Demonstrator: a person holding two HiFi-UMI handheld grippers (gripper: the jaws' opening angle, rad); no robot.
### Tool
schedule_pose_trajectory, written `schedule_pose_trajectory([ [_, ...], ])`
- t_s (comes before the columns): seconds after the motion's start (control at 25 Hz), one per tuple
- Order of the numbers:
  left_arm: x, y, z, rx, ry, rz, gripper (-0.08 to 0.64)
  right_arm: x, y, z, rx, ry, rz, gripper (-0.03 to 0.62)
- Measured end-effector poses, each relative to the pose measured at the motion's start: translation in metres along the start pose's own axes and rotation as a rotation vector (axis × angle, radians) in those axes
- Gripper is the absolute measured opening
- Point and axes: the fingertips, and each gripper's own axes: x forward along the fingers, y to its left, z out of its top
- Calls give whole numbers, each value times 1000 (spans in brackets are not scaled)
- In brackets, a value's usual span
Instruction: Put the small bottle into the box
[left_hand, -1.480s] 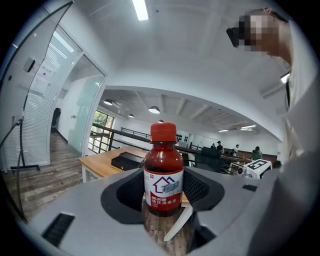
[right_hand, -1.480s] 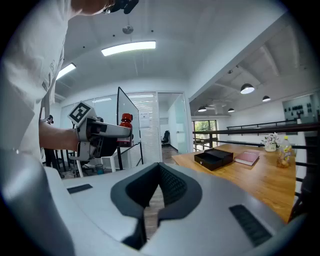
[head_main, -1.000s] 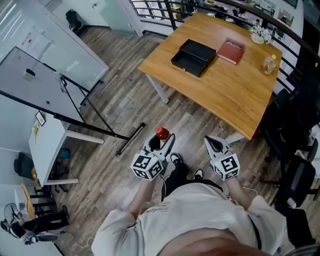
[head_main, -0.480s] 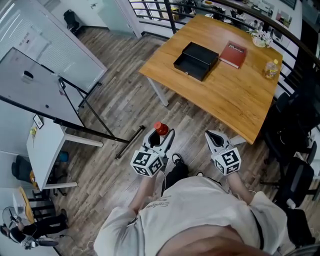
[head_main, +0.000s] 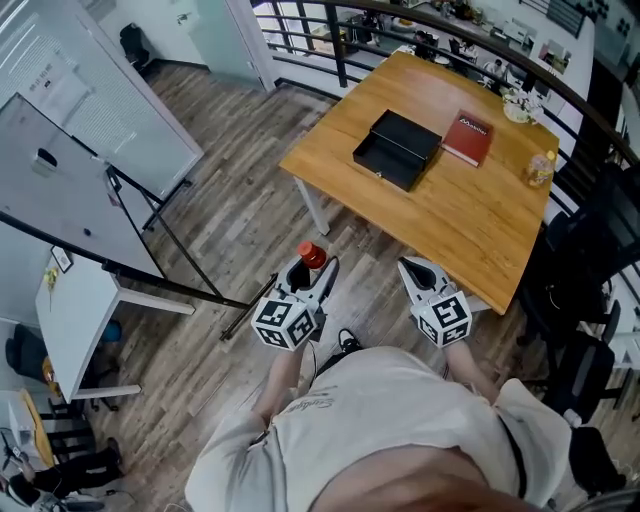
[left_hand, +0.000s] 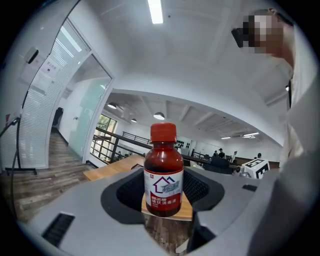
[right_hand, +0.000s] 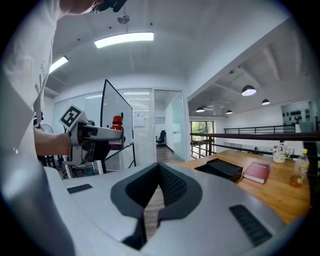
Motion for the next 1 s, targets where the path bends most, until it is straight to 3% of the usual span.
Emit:
schedule_pose_trajectory([
  [0.44, 8, 65, 5, 47, 51, -95, 225, 59, -2, 5, -11, -7, -116, -5],
  [0.64, 12, 84, 5, 32, 43, -100, 225, 81, 6, 10, -8, 15, -94, -5],
  [0.88, 25, 102, -2, -71, 6, -90, 225, 109, 15, -3, -20, 78, -36, -5],
  [1.0, 31, 111, 5, -56, 5, -91, 225, 129, 11, -4, -17, 86, -8, -5],
])
